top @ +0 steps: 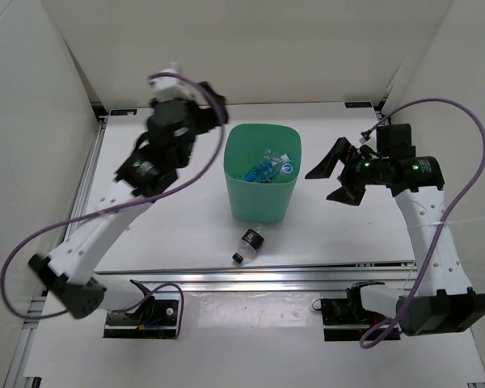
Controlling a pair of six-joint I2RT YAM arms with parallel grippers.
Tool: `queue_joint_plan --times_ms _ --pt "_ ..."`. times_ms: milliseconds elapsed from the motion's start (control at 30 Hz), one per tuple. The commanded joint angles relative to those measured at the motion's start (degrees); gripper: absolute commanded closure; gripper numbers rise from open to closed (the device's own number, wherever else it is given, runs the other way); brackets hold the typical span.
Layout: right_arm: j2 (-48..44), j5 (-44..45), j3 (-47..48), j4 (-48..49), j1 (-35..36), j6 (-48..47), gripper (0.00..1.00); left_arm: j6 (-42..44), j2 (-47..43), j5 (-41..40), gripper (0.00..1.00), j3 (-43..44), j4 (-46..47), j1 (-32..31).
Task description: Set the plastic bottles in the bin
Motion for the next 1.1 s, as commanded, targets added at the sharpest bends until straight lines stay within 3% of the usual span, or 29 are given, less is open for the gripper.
queue_joint_plan --times_ms 0,67,100,233,367,433,600,833,1067 --pt "1.18 -7.54 -5.39 -1.43 -0.59 5.94 0.00 -0.49 -11.25 -12.01 0.00 -5.33 1.13 5.37" --pt "0.58 -6.42 -9.61 -0.65 -0.59 9.45 0.00 -3.20 -17.03 -16.59 0.00 -14.20 1.13 7.23" --pt "-2.39 -6.41 -16.24 4.23 -0.59 11.03 0.00 -4.09 -19.15 -17.30 0.00 -17.19 1.13 8.63" --pt "-3.47 -2.90 -25.86 12.59 6.43 17.62 0.00 -10.06 -29.70 -19.49 0.00 -32.22 0.61 10.49" --pt "-9.00 11.57 -36.57 30.96 20.22 28.77 0.00 -15.08 -38.50 -20.73 0.00 -44.44 -0.88 11.01" --pt "-7.79 14.93 -37.75 34.67 24.09 33.01 0.00 -19.12 -41.40 -21.34 0.00 -46.40 -2.81 11.02" --pt "4.24 16.34 -35.82 34.69 27.00 32.49 0.00 -24.56 -41.94 -22.75 0.00 -50.01 -8.51 11.02" --pt "19.63 16.97 -30.99 38.47 31.31 28.89 0.00 -48.11 -40.71 -26.88 0.00 -53.43 -23.55 11.02" --pt "24.38 14.25 -30.99 40.49 32.37 29.59 0.00 -52.00 -44.74 -26.18 0.00 -54.49 -29.80 11.02"
